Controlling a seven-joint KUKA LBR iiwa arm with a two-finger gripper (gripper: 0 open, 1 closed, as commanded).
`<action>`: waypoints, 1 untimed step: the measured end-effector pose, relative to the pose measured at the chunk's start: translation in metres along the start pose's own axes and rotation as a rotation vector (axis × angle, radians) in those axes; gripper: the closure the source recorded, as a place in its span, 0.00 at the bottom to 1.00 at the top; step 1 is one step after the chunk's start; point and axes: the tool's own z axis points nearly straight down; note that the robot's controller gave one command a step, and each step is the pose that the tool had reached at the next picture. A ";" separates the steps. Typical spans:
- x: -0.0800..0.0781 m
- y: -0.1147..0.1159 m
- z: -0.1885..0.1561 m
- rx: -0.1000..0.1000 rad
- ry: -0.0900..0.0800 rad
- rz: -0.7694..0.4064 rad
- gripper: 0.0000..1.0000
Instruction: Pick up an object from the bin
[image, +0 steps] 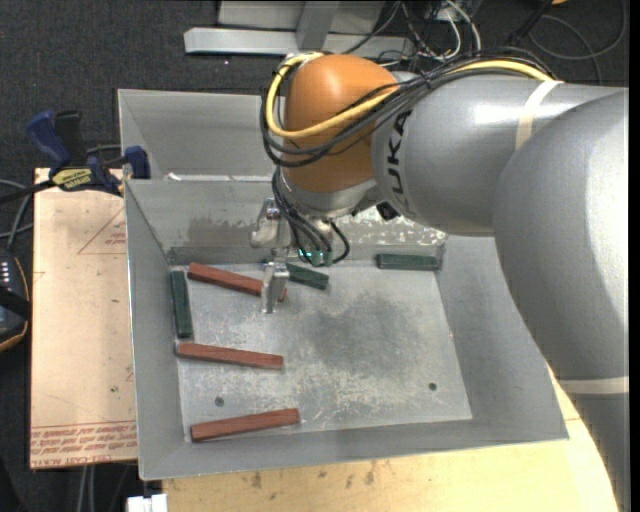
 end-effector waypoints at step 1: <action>-0.002 -0.001 -0.005 -0.001 -0.008 0.002 0.00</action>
Offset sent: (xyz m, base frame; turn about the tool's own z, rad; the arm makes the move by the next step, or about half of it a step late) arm -0.0128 -0.0128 -0.0975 0.0358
